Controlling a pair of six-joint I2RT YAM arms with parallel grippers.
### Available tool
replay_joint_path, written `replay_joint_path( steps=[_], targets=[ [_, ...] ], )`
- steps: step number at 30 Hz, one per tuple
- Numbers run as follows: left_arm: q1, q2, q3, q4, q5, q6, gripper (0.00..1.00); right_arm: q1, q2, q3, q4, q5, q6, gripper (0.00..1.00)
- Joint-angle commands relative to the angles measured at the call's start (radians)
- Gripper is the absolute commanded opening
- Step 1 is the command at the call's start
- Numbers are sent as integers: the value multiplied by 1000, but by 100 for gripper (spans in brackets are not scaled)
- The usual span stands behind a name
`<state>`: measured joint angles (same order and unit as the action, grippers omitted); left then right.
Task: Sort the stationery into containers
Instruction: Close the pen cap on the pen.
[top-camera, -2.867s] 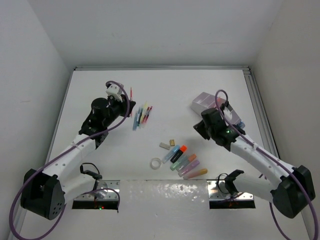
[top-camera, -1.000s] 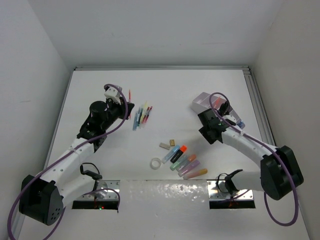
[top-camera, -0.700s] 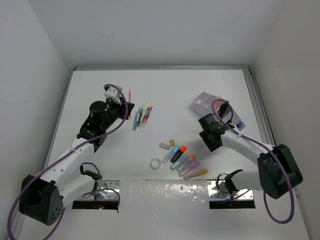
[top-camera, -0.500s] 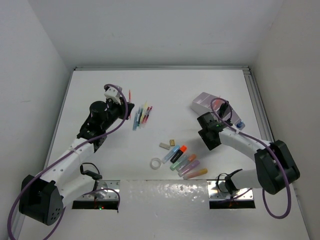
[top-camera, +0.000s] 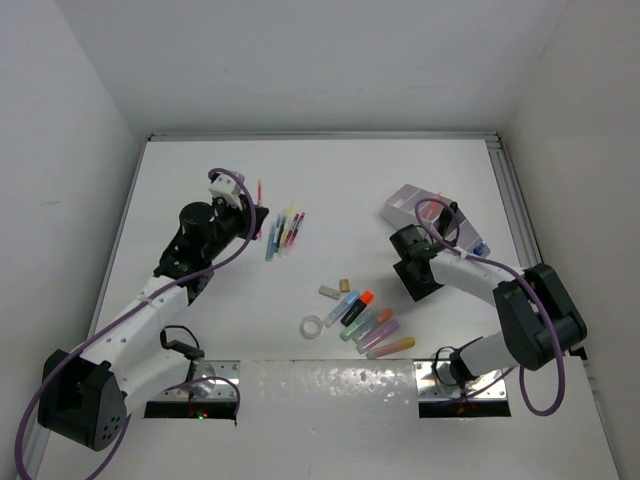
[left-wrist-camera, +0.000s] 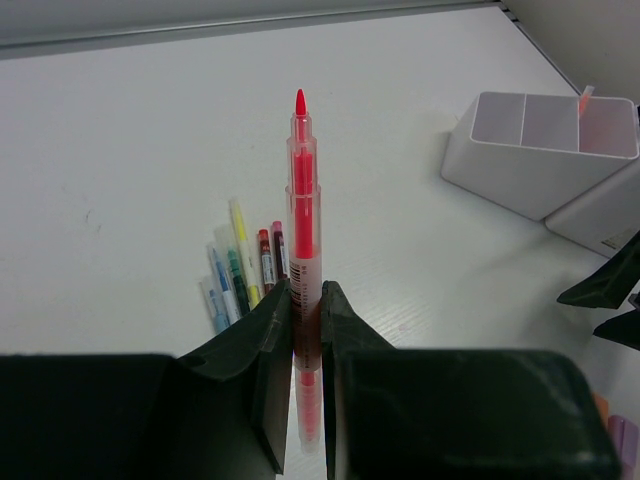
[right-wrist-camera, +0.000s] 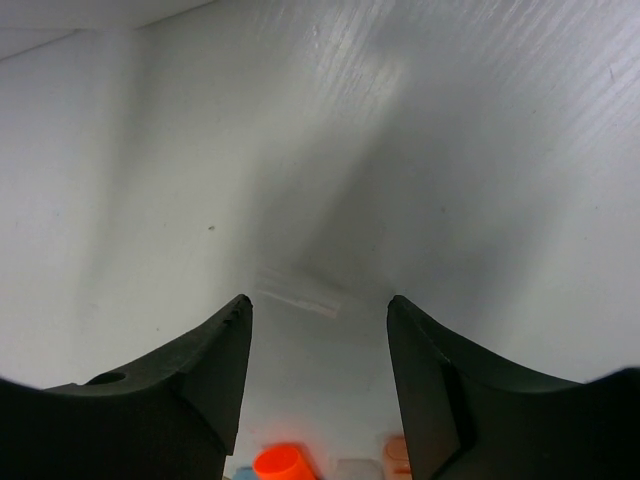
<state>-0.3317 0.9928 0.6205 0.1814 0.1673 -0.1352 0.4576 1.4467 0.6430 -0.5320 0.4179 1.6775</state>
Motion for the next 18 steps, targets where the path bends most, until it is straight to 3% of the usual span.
replay_joint_path(
  steps=[1, 18],
  targets=[
    [8, -25, 2, 30, 5, 2, 0, -11, 20, 26, 13, 22, 14, 56],
    [10, -28, -10, 39, -9, 6, 0, -16, 37, 9, 26, 19, -18, 42]
  ],
)
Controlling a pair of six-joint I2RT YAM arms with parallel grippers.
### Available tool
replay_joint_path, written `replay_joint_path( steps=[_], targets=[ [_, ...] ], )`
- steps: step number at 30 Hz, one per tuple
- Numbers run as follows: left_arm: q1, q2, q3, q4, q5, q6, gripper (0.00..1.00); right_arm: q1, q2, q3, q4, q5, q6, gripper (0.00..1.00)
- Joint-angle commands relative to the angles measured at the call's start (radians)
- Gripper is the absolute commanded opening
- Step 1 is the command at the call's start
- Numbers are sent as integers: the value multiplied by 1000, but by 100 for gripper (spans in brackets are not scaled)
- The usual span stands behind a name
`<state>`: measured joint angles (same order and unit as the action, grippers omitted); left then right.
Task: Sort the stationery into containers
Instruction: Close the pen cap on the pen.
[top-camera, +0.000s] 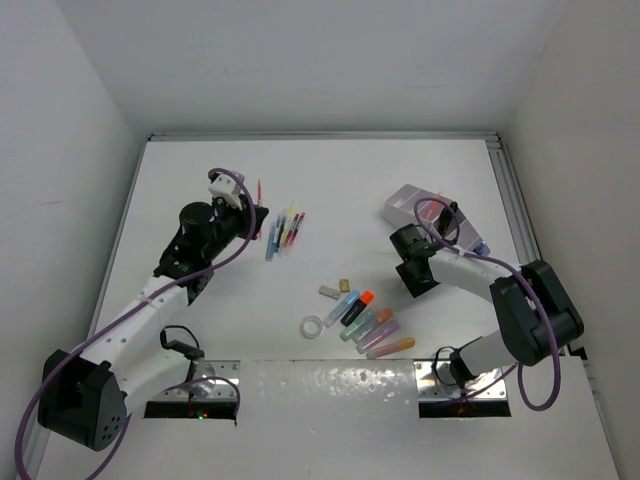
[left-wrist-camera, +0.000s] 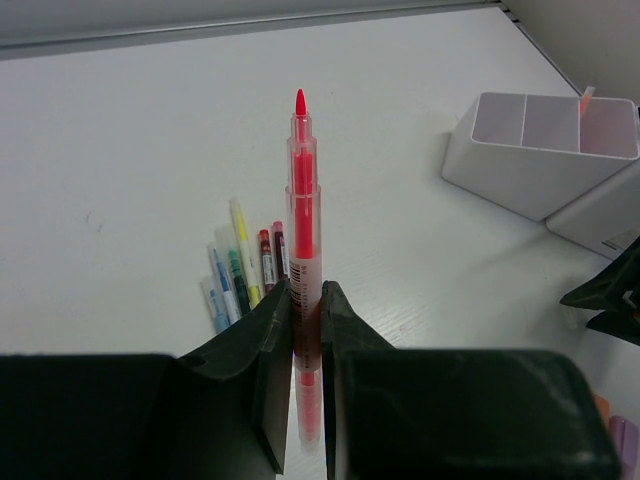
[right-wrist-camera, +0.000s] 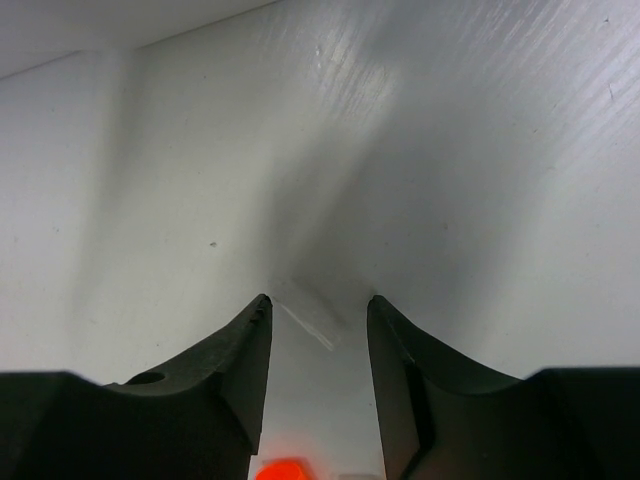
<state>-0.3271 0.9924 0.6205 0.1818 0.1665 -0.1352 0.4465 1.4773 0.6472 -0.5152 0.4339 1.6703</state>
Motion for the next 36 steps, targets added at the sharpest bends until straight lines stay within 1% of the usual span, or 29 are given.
replay_joint_path(
  steps=[1, 8, 14, 19, 25, 26, 28, 29, 31, 32, 34, 35, 36],
  targets=[
    [5, -31, -10, 38, -7, 6, 0, -5, 6, 5, 7, 0, -14, 42],
    [5, -31, -13, 41, -9, 9, 0, 3, 8, 9, 7, 8, -79, 42],
    [5, -28, -16, 41, -10, 9, 0, 12, 24, 37, -12, 12, -175, 41],
    [5, -29, -19, 42, -12, 9, 0, 40, 25, 37, -26, 26, -205, 33],
    [5, -26, -21, 47, -10, 9, 0, 44, 46, 35, -5, 23, -282, 15],
    [3, -28, -21, 47, -12, 11, 0, 44, 51, 35, 4, 28, -331, 11],
    [5, -31, -21, 50, -13, 11, 0, 43, 61, 49, 24, 37, -395, 6],
    [3, -28, -21, 50, -15, 11, 0, 44, 69, 57, 35, 35, -497, 3],
    [3, -32, -24, 50, -16, 13, 0, 44, 106, 101, 69, 0, -640, 0],
    [5, -31, -22, 48, -19, 14, 0, 44, 123, 124, 76, -17, -802, 0],
    [5, -35, -25, 50, -19, 14, 0, 43, 178, 196, 78, -66, -953, 0],
    [3, -35, -25, 53, -19, 14, 0, 44, 195, 219, 75, -116, -1097, 0],
    [5, -35, -27, 53, -19, 14, 0, 44, 224, 256, 79, -139, -1159, 0]
  ],
)
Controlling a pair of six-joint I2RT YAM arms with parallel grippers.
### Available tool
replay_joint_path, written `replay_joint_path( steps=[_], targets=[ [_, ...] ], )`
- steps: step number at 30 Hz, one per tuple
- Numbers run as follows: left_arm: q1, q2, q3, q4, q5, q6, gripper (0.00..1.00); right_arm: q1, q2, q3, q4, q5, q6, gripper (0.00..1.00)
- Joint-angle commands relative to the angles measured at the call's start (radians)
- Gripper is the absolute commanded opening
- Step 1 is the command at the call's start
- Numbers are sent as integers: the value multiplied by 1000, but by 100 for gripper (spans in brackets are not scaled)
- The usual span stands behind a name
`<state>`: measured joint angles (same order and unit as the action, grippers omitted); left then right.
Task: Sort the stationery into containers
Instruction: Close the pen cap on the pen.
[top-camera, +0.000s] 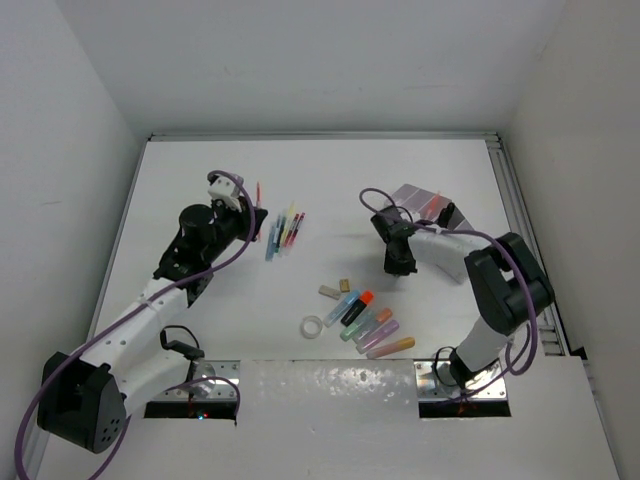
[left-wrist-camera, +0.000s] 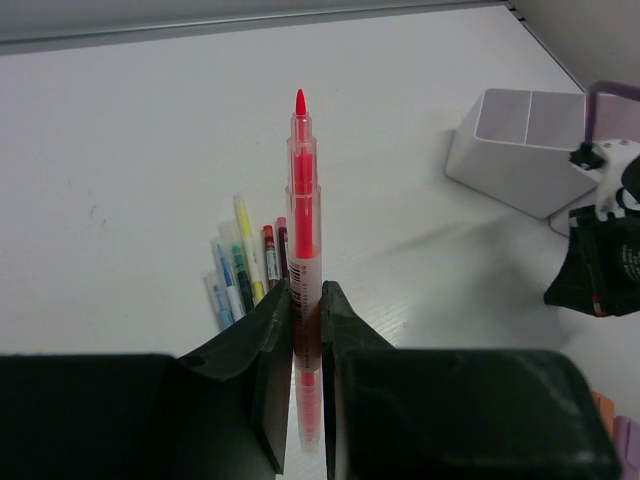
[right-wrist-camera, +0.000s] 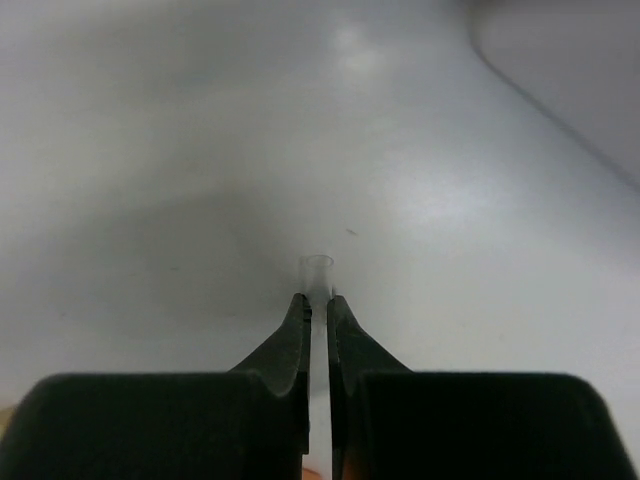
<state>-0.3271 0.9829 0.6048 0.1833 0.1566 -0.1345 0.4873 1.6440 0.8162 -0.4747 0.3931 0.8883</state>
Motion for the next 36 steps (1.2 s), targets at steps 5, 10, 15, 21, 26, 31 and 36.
replay_joint_path(
  steps=[5, 10, 15, 21, 26, 31, 36],
  targets=[
    [3, -39, -11, 45, -17, 19, 0, 10, 111, 149, 59, -236, -772, 0],
    [8, -52, -10, 31, -26, 23, 0, 11, 154, 199, 28, -303, -983, 0],
    [11, -52, -8, 28, -25, 24, 0, 28, 155, 192, -2, -389, -1152, 0],
    [13, -44, -2, 28, -23, 29, 0, 62, 123, 121, 10, -425, -1396, 8],
    [14, -40, 0, 31, -20, 29, 0, 73, 120, 113, 10, -419, -1490, 12],
    [14, -43, 1, 28, -23, 32, 0, 86, 160, 147, -31, -395, -1505, 23],
    [13, -39, 3, 27, -23, 35, 0, 103, 183, 161, -45, -370, -1516, 29]
  ],
)
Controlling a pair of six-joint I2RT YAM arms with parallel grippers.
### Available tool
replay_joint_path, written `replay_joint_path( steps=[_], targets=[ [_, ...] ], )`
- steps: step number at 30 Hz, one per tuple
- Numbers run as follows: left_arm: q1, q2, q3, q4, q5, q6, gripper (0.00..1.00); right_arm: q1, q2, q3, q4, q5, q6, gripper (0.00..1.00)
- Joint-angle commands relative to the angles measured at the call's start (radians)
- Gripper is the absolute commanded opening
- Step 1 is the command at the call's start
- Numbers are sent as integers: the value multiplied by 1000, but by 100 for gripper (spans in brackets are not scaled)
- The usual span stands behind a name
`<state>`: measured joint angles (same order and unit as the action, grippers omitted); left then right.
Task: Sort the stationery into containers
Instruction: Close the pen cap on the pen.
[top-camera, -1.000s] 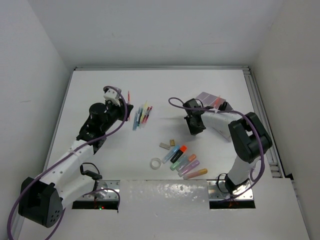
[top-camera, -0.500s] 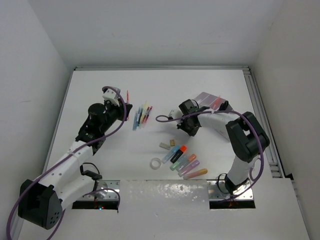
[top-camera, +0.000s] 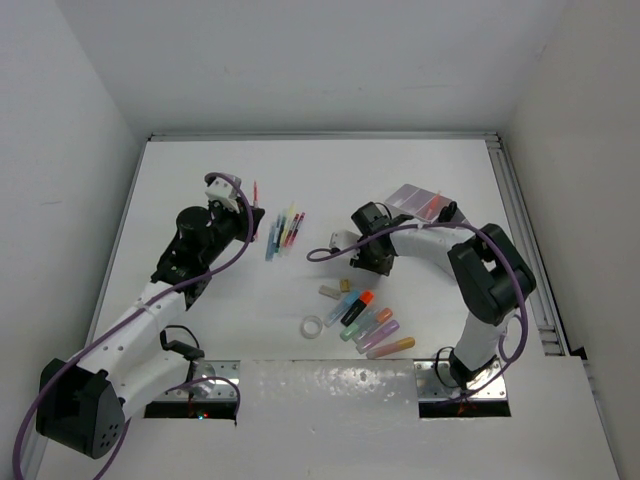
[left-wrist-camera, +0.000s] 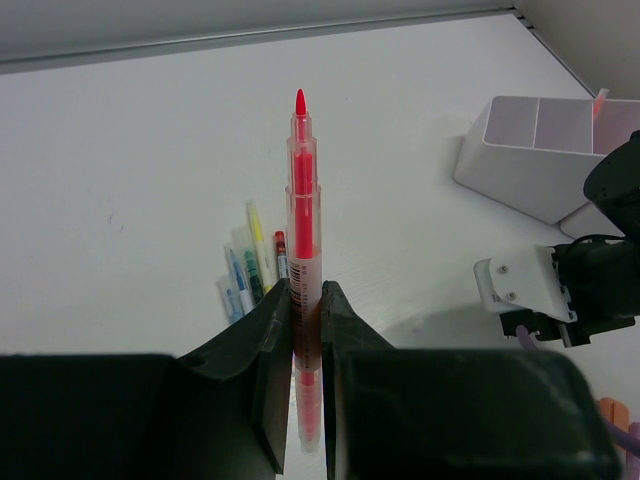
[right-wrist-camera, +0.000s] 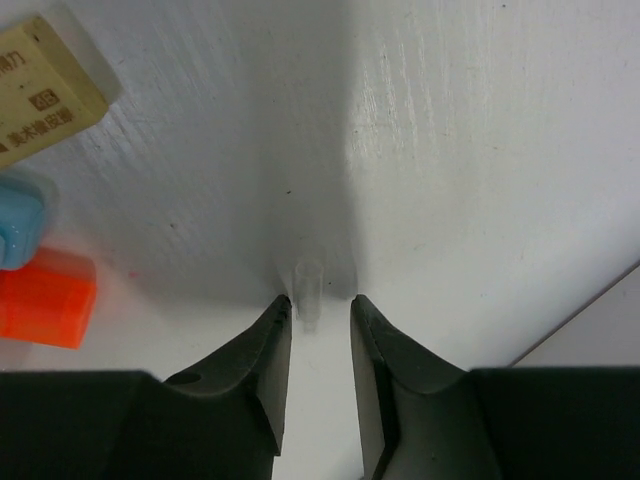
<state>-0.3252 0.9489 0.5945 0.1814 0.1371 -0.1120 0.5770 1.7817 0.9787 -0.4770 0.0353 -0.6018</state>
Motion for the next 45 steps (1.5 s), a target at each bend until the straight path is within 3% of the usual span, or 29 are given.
replay_joint_path(
  steps=[1, 17, 23, 26, 27, 28, 29, 30, 31, 32, 33, 35, 38, 41, 45],
  targets=[
    [12, -6, 13, 30, -4, 12, 0, 17, 45, -2, -43, -12, -26, 31],
    [14, -7, 1, 40, -8, 21, 2, 34, -105, 44, -14, 74, 40, 48],
    [15, -10, -7, 43, -11, 21, 4, 58, -235, 72, 108, 297, 213, 47],
    [15, -10, -15, 46, -16, 15, 4, 72, -306, 55, 211, 539, 503, 46],
    [14, -10, -18, 50, -14, 12, 4, 72, -321, 57, 207, 707, 827, 44],
    [15, -10, -21, 53, -14, 11, 4, 69, -335, 70, 160, 780, 1041, 38],
    [15, -9, -25, 56, -14, 9, 4, 60, -334, 119, -24, 801, 1238, 28],
    [14, -4, -28, 58, -14, 9, 4, 52, -328, 139, -110, 775, 1547, 26],
    [15, -1, -27, 61, -16, 9, 4, 47, -311, 162, -221, 699, 1658, 26],
    [15, -1, -27, 61, -16, 9, 3, 49, -305, 163, -266, 678, 1768, 26],
    [15, 2, -28, 67, -16, 11, 3, 55, -300, 155, -299, 657, 1991, 27],
    [14, 5, -28, 72, -14, 9, 3, 73, -317, 65, -261, 574, 2234, 34],
    [15, -4, -27, 67, -16, 12, 3, 70, -355, -87, -154, 473, 2510, 35],
    [14, -13, -28, 50, -22, 12, 3, 49, -366, -178, -106, 410, 2660, 35],
    [15, -24, -33, 40, -30, 12, 3, 17, -326, -209, -61, 353, 2663, 35]
  ],
)
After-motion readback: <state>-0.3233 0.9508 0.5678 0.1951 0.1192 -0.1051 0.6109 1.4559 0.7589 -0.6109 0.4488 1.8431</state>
